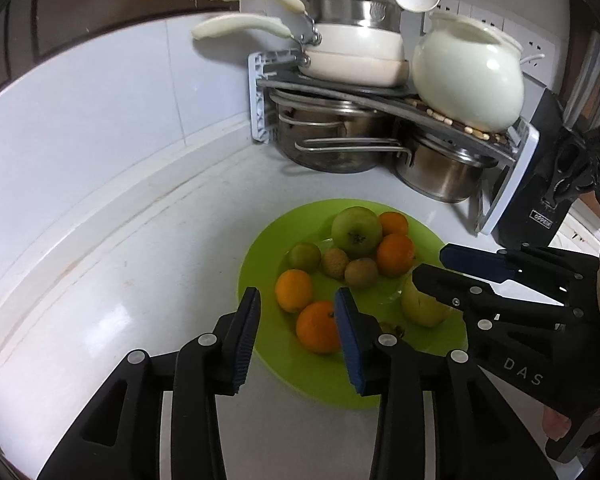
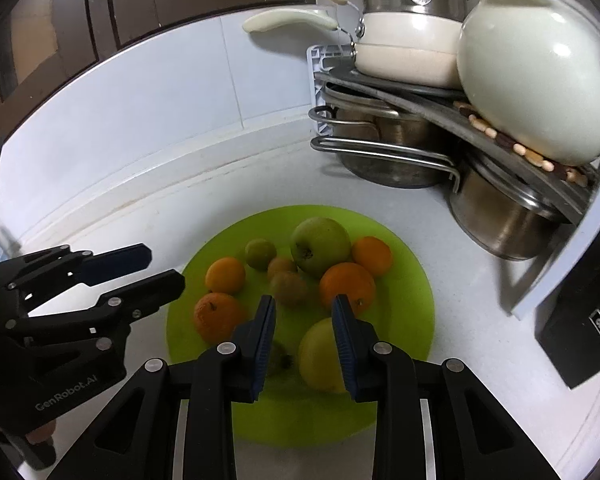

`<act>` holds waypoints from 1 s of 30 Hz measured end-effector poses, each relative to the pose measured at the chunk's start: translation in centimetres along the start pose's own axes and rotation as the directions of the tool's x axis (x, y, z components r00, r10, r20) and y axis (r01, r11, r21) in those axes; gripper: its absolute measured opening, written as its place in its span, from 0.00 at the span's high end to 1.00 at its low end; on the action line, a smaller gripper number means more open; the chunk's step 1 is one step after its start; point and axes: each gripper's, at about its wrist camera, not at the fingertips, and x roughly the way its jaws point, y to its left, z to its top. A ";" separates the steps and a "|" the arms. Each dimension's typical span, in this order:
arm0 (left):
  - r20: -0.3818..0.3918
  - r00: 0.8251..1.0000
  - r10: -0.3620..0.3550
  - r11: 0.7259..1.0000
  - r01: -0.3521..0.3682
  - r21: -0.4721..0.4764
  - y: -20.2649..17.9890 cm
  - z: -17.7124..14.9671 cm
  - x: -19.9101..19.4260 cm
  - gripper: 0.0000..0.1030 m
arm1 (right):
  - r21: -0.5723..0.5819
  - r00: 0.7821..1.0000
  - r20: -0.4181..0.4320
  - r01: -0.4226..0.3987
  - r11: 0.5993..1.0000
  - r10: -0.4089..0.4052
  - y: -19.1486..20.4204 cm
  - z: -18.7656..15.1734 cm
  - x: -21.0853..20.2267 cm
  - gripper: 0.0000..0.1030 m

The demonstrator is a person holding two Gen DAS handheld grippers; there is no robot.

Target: Organize fruits

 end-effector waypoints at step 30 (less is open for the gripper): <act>0.263 0.960 0.098 0.995 -0.094 -0.027 -2.9 -9.7 -18.1 0.03 | 0.081 0.963 0.208 0.158 0.984 -0.172 4.7 -10.0 -19.0 0.25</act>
